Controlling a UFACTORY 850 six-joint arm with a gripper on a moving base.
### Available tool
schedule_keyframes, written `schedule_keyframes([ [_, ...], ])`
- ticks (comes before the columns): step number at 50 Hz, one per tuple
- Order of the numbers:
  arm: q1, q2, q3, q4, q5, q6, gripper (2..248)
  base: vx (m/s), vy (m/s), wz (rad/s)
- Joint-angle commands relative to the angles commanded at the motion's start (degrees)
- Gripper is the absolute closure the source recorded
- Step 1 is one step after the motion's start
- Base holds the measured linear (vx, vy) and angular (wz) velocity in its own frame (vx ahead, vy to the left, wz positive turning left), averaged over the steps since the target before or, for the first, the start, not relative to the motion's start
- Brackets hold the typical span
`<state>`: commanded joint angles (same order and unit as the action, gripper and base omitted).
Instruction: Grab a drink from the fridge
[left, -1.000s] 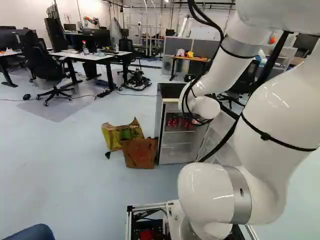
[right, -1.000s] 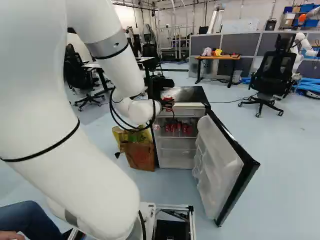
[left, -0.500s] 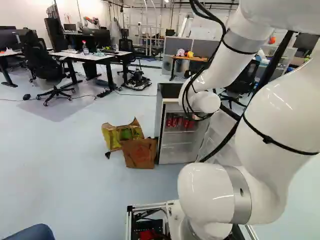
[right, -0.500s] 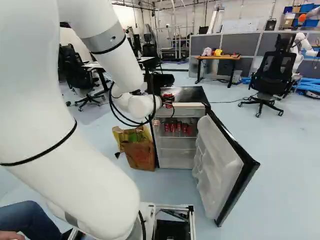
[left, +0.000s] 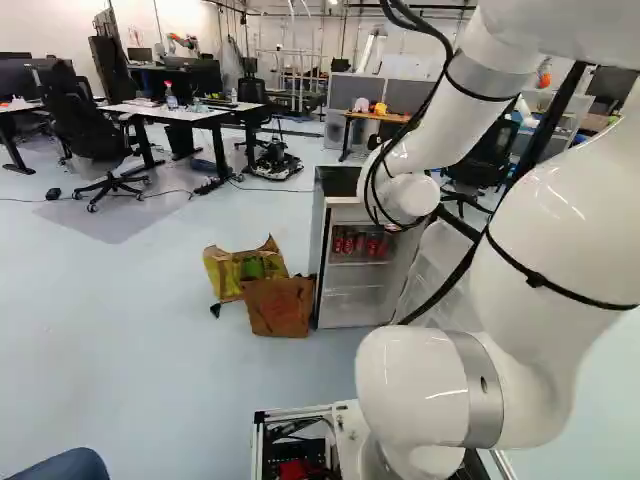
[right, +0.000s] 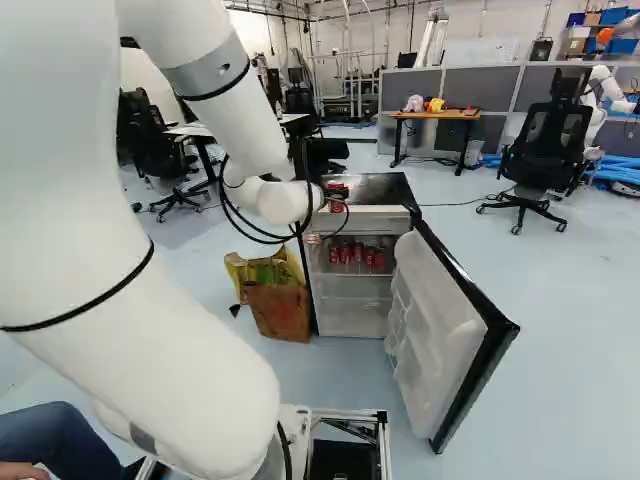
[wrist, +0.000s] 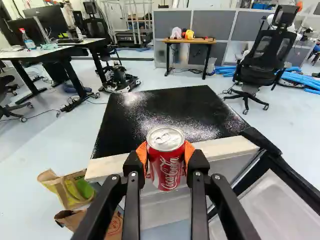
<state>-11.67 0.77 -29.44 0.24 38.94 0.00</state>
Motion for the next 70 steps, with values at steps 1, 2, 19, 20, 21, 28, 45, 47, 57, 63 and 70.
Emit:
schedule_keyframes([
  [1, 0.01, -0.11, -0.11, 0.0, -0.14, 0.0, 157, 0.0, 0.0, 0.0],
  [2, 0.03, -0.21, -0.22, 0.0, -0.28, 0.0, 157, 0.0, 0.0, 0.0],
  [19, 0.26, -2.01, -2.03, 0.0, -0.2, 0.0, 157, 0.0, 0.0, 0.0],
  [20, 0.27, -2.11, -2.14, 0.0, -0.11, 0.0, 157, 0.0, 0.0, 0.0],
  [21, 0.29, -2.22, -2.25, 0.0, -0.02, 0.0, 157, 0.0, 0.0, 0.0],
  [28, 0.38, -2.95, -3.0, 0.0, 0.86, 0.0, 157, 0.0, 0.0, 0.0],
  [45, 0.62, -4.87, -5.01, 0.0, 2.05, 0.0, 157, 0.0, 0.0, 0.0],
  [47, 0.65, -5.14, -5.3, 0.0, 2.05, 0.0, 157, 0.0, 0.0, 0.0],
  [57, 0.84, -6.72, -6.97, 0.0, 2.05, 0.0, 157, 0.0, 0.0, 0.0],
  [63, 0.91, -7.78, -8.11, 0.0, 2.05, 0.0, 157, 0.0, 0.0, 0.0],
  [70, 0.95, -9.07, -9.52, 0.0, 2.05, 0.0, 157, 0.0, 0.0, 0.0],
])
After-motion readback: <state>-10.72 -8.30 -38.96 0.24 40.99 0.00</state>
